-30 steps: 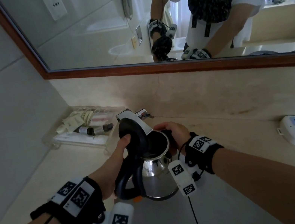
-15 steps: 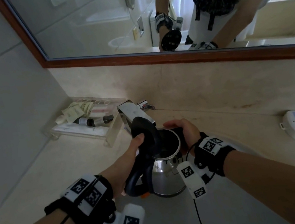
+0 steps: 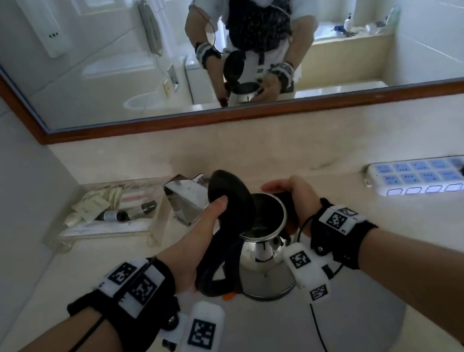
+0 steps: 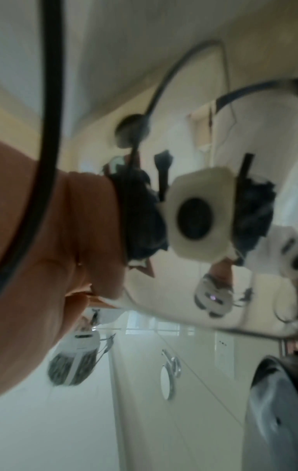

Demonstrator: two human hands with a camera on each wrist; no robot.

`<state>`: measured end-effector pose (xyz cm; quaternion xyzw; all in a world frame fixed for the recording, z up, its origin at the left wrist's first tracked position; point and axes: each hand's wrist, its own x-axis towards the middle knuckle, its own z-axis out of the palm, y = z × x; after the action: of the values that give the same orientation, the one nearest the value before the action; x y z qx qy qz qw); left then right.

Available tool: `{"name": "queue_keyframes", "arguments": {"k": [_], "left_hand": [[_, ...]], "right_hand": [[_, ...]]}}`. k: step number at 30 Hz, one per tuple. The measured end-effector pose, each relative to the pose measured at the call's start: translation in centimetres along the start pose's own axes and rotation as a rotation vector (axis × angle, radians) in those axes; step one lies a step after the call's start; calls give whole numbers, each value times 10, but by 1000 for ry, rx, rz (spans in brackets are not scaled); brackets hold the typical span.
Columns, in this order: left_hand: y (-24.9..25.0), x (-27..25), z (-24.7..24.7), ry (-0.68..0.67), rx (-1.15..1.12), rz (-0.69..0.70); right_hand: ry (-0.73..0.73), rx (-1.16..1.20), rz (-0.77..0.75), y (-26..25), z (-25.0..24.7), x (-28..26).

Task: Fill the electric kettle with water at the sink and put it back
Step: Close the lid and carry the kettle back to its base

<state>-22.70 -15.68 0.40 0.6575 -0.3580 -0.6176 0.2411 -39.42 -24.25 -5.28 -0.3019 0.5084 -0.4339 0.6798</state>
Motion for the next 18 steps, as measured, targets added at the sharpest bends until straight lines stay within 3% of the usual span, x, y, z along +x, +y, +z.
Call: {"name": "queue_keyframes", "arguments": {"k": [8,13,18], "left_hand": [[-1,-48,19,-93,160,69],[-6,-71,30,-176,265,35],[-9,-90,39,-145,322,75]], "right_hand": [[155,49,-93,5,-24,-77],[266,-8,-131,9,-35,-112],[186,63,-134,7,-36,-130]]}}
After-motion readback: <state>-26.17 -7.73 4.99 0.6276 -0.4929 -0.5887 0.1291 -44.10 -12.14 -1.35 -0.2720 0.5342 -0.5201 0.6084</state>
